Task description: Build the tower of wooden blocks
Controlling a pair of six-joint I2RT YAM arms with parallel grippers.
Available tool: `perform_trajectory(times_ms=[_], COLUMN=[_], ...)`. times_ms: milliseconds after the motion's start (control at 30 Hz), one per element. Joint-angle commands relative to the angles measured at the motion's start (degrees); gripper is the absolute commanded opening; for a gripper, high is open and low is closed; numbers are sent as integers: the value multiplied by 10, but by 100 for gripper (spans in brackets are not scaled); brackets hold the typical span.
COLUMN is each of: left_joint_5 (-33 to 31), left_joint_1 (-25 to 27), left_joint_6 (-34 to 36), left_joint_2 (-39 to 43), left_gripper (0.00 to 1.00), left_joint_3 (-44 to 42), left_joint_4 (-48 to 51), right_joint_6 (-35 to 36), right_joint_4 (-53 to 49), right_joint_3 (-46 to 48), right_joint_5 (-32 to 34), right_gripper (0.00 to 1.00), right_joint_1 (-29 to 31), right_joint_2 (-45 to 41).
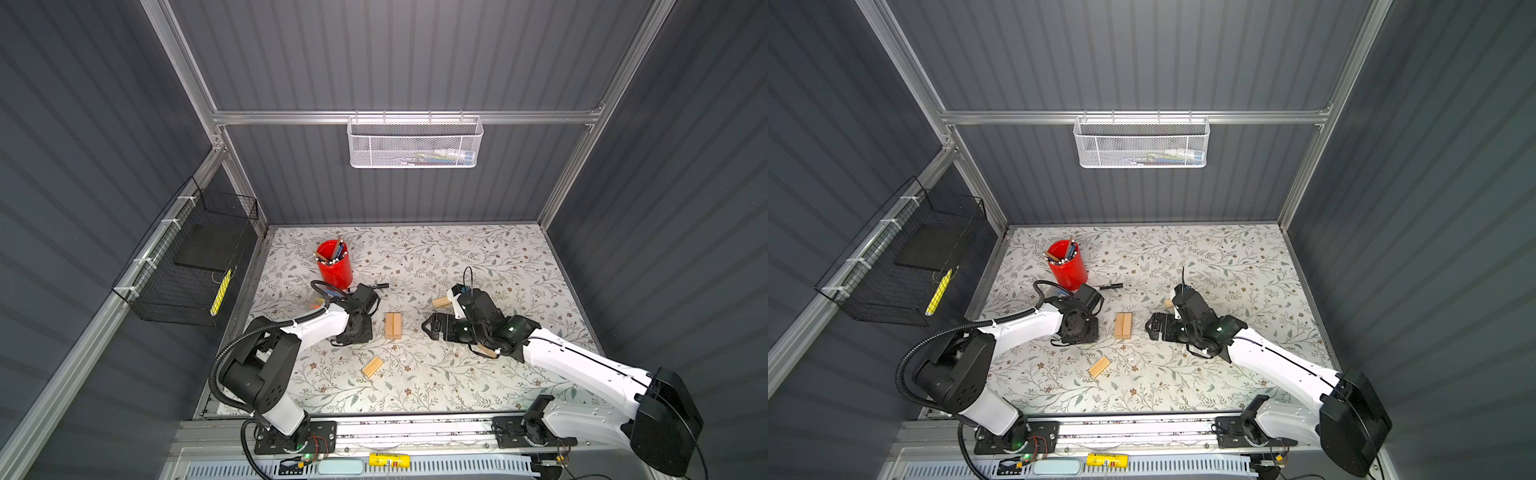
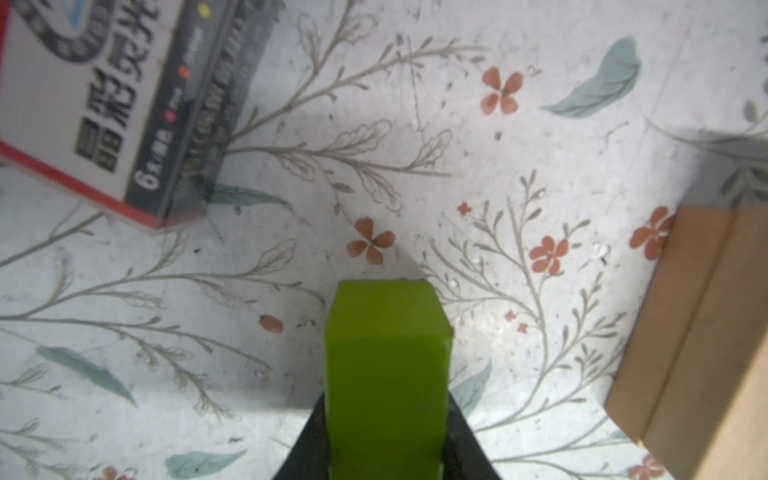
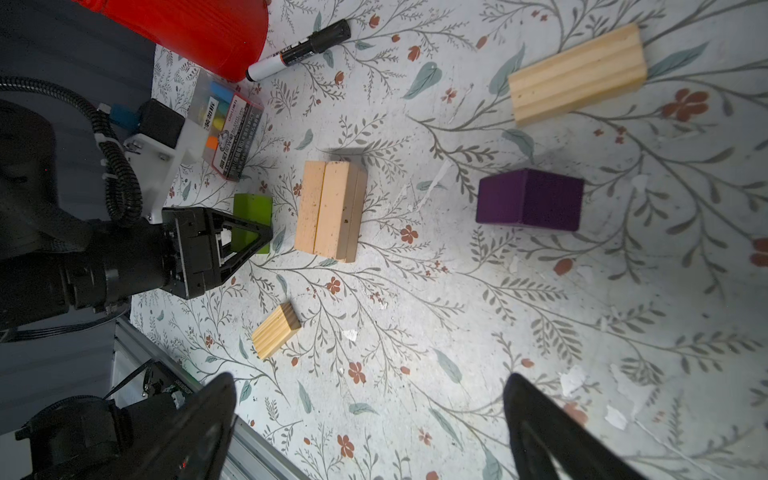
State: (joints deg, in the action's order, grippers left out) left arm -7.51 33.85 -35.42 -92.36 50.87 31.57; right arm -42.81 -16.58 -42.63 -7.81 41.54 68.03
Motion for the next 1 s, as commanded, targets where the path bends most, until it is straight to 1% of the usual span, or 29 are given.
perform_trajectory(times_ms=[0, 200, 333, 433, 533, 633, 667, 733, 900, 967], left_joint_5=[8, 7, 9, 15, 12, 1, -3, -3, -13, -9], left_joint_1=[7, 15, 23, 40, 64, 96, 104, 117, 134, 138], left_joint_6=[-2, 2, -1, -5, -19, -36, -43, -56, -76, -74], left_joint_2=[12, 47, 77, 102, 108, 92, 83, 61, 7, -18], left_gripper=[17, 9, 6, 4, 3, 2, 2, 0, 0, 0], left_joint_3=[-13, -5, 9, 29, 64, 112, 128, 159, 209, 227], left_joint_4=[-1, 28, 57, 78, 105, 137, 147, 161, 170, 174], right_joint_6=[4, 0, -5, -8, -10, -8, -7, -7, -10, -13], right_joint_4=[1, -14, -26, -38, -49, -53, -71, -76, -76, -75], right_joint_3=[-5, -10, -10, -10, -12, -17, -18, -17, -15, -14], right_joint_5=[-8, -7, -9, -21, -32, -35, -34, -35, -45, -51], right_gripper=[99, 99, 99, 99, 99, 99, 99, 99, 99, 99], right_joint_1=[-5, -8, -15, -27, -41, -52, -54, -61, -73, -76], right_joint_2=[8, -2, -16, -25, -32, -35, -36, -36, -36, -33])
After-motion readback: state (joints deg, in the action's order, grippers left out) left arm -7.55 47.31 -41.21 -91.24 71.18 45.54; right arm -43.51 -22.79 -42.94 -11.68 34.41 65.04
